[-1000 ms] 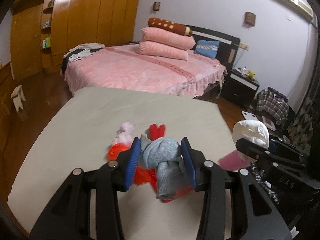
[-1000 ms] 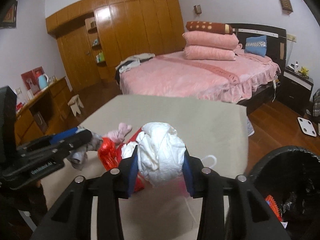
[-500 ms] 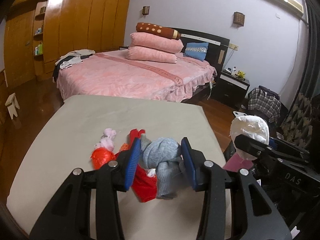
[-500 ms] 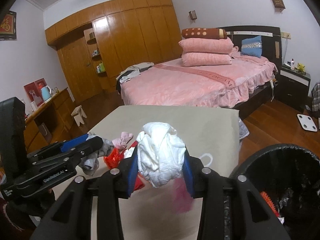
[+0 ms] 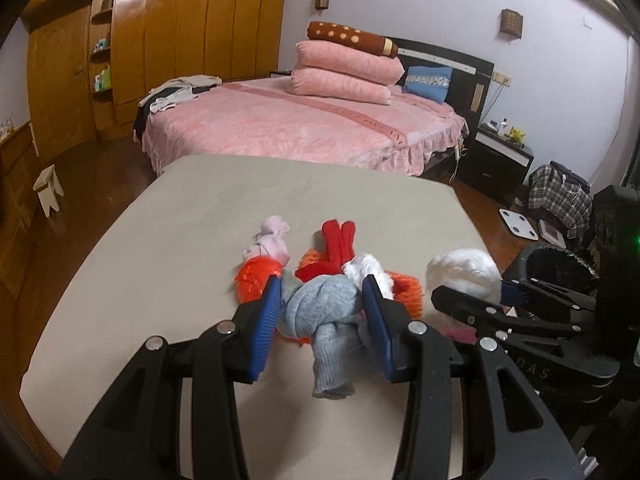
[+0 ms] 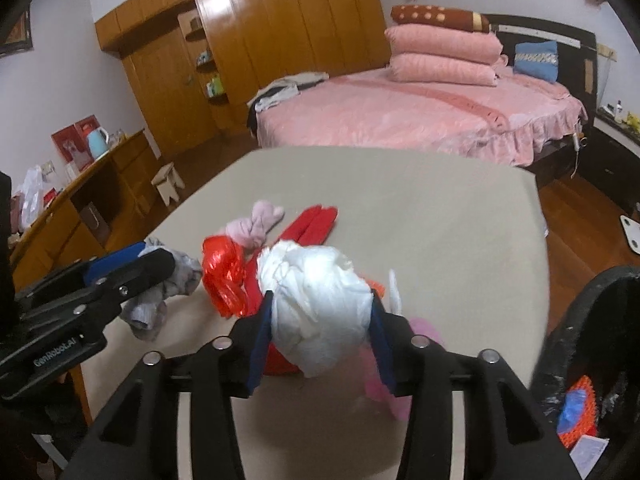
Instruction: Collect trash
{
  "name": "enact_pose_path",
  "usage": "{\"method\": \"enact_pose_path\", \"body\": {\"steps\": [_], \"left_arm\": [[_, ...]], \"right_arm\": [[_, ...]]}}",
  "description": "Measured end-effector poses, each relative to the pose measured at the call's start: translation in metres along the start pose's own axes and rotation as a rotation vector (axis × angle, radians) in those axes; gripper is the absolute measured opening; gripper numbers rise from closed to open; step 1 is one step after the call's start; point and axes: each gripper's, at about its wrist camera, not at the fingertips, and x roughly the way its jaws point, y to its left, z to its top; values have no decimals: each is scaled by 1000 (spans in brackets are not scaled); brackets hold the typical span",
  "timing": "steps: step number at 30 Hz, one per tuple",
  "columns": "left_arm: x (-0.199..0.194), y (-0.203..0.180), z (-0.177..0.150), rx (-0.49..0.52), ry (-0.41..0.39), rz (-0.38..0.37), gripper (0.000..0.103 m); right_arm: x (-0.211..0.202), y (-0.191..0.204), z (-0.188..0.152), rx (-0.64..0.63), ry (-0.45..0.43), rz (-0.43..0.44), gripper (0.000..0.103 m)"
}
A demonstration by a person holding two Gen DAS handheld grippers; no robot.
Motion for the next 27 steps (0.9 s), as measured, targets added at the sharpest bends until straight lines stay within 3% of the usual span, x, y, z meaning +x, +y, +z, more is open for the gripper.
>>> {"method": "enact_pose_path", "body": {"steps": [2,10,19,27], "left_arm": [[3,1,0,-4,6,0,41],[9,-4,-3,6,20,-15,41],[14,-8,-12,3,44,-23,41],[13,-7,-11,-3,39,-20,41]], "right_arm": [[-1,1,-4,-7,13,-5,59],[-25,-11,-22,19,31,-34,72],[-37,-26,-35,36,41,-91,73],[-39,-20,-45,50,74,-52,73]]}}
